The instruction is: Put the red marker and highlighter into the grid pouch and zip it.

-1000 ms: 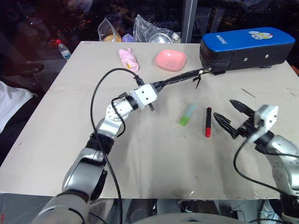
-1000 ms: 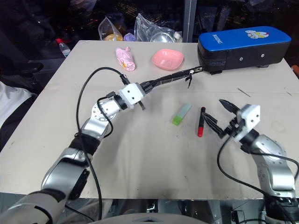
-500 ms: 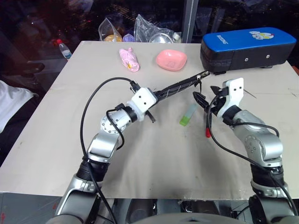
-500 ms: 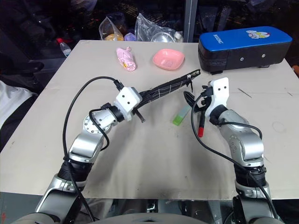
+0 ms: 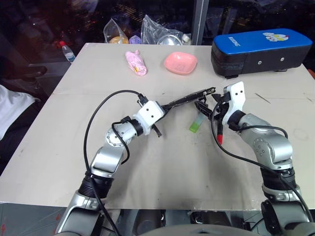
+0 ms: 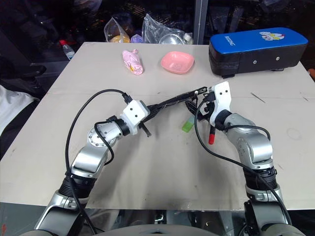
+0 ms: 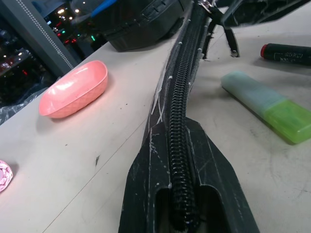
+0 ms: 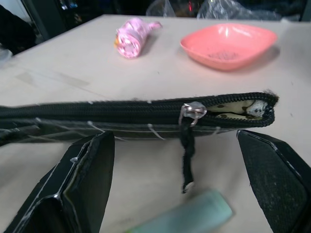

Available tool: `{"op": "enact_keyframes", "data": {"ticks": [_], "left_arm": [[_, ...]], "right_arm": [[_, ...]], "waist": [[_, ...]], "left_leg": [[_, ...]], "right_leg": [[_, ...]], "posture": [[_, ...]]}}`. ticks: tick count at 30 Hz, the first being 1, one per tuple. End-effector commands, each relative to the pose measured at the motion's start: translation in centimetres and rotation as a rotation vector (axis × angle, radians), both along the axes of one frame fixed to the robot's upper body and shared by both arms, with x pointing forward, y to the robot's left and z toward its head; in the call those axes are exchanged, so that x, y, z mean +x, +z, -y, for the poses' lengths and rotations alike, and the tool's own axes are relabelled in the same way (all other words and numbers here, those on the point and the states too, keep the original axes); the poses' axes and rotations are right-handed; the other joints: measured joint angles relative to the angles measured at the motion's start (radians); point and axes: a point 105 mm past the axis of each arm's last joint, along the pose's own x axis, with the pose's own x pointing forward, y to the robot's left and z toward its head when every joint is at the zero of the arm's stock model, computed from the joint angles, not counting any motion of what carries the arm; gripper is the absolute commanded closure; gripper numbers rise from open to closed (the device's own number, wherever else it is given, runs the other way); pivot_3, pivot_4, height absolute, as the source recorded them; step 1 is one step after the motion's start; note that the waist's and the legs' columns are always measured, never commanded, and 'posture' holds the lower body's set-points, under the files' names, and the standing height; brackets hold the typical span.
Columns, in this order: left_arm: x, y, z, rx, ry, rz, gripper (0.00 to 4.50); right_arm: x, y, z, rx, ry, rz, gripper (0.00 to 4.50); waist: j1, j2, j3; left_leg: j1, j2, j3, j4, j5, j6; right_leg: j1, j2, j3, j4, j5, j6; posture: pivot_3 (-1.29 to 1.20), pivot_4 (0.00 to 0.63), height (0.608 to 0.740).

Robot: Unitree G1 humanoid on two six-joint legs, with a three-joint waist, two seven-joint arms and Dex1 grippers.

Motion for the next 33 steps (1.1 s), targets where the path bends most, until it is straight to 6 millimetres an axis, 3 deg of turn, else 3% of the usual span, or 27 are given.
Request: {"op": "enact_keyframes", "data": {"ticks": [1,6,7,10,15,16,26,33], "left_arm": [[-0.4,1.1,0.9,-0.001,-0.036,0.048,4.44],[-0.7,0.9,1.1,0.018,-0.052,0.046,4.44],[-0.8,0.9,1.1,0.02,-0.052,0.046,4.48],[-0.8,0.8,1.0,0.024,-0.054,0.045,4.5],[-1.0,0.6,0.8,0.028,-0.052,0.039,4.5],[-1.0,0.6,0.8,0.028,-0.051,0.038,4.5],[-1.2,0.2,1.0,0.033,-0.054,0.029,4.5],[-1.2,-0.1,1.4,0.054,-0.066,0.031,4.5]], "right_arm": [[0.0,1.3,0.0,0.021,-0.003,0.039,0.46],[0.4,1.0,0.0,0.025,-0.017,0.023,0.46],[0.4,1.0,0.0,0.026,-0.017,0.023,0.7],[0.5,0.9,-0.1,0.025,-0.019,0.022,1.72],[0.6,0.7,0.0,-0.007,-0.021,0.03,4.27],[0.6,0.7,0.1,-0.017,-0.019,0.034,4.4],[-0.1,0.7,-0.3,-0.217,0.056,0.118,4.4],[-1.1,0.9,-1.6,-0.36,0.16,0.199,4.4]], "waist": [[0.0,0.0,0.0],[0.0,0.0,0.0],[0.0,0.0,0.0],[0.0,0.0,0.0],[-0.001,0.0,0.0],[-0.001,0.0,0.0],[-0.002,0.0,0.0],[-0.002,0.0,0.0]], "left_leg": [[0.0,0.0,0.0,0.0,0.0,0.0],[0.0,0.0,0.0,-0.001,0.0,0.0],[0.0,0.0,0.0,-0.001,0.0,0.0],[0.0,0.0,0.001,-0.001,0.0,0.0],[0.0,0.0,0.002,-0.002,0.0,0.0],[0.0,0.0,0.002,-0.002,0.0,0.0],[0.0,0.0,0.003,-0.003,0.0,0.0],[0.0,0.0,0.003,-0.004,0.0,0.0]], "right_leg": [[0.0,0.0,0.0,0.0,0.0,0.0],[-0.001,0.0,0.001,0.0,0.0,0.0],[-0.001,0.0,0.0,0.0,0.0,0.0],[-0.001,0.0,0.001,0.0,0.0,0.0],[-0.002,0.0,0.002,0.0,0.0,0.0],[-0.002,0.0,0.002,0.0,0.0,0.0],[-0.003,0.0,0.003,0.0,0.0,0.0],[-0.003,0.0,0.003,-0.001,0.0,0.0]], "posture": [[0.0,0.15,0.74],[0.0,0.15,0.74],[0.0,0.15,0.74],[0.0,0.15,0.74],[0.0,0.15,0.74],[0.0,0.15,0.74],[0.0,0.15,0.74],[0.0,0.15,0.74]]}}
